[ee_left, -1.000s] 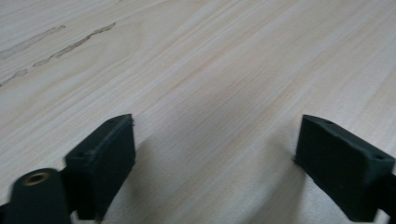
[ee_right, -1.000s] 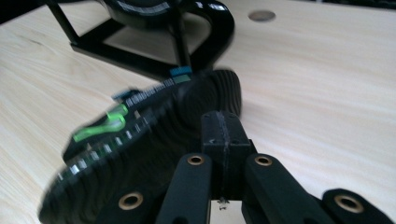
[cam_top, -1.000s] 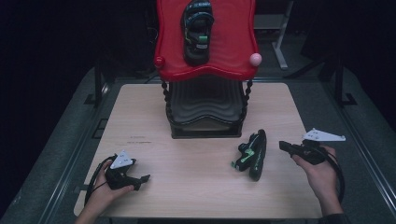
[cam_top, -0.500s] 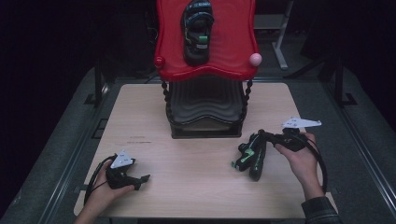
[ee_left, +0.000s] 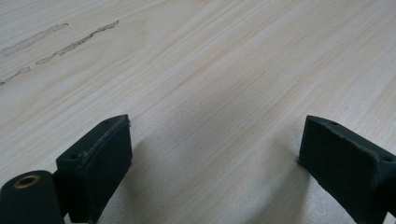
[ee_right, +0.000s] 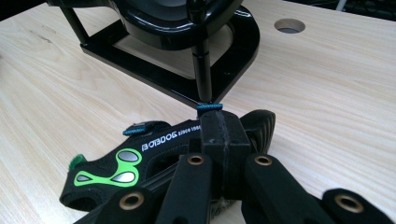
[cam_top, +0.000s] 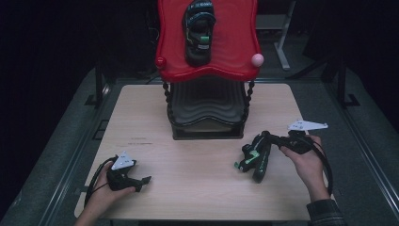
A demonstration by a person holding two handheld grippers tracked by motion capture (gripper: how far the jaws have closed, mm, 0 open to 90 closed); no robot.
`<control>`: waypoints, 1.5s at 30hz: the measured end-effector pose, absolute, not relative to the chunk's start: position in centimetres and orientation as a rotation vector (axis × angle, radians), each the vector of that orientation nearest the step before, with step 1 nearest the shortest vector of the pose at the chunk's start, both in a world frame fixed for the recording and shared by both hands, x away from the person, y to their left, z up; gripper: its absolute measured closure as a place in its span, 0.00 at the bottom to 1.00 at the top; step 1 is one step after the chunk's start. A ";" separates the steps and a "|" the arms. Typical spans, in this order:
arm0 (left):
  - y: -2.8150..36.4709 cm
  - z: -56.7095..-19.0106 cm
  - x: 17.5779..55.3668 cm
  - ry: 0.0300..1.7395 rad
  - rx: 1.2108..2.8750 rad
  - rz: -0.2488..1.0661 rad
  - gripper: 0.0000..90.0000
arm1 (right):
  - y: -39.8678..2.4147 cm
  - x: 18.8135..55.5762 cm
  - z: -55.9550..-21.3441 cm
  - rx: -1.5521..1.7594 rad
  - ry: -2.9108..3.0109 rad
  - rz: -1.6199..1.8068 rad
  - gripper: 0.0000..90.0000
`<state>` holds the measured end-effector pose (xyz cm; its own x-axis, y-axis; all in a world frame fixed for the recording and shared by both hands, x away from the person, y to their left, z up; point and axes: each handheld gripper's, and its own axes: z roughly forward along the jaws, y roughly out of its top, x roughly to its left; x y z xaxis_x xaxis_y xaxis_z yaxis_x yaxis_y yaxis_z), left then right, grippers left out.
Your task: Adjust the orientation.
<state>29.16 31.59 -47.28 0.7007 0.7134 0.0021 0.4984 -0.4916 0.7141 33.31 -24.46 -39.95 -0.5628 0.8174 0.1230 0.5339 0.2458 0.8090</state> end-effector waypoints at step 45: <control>31.6 -47.3 29.2 0.922 2.193 0.389 0.10 | -30.8 30.8 -43.8 1.419 2.184 1.078 1.00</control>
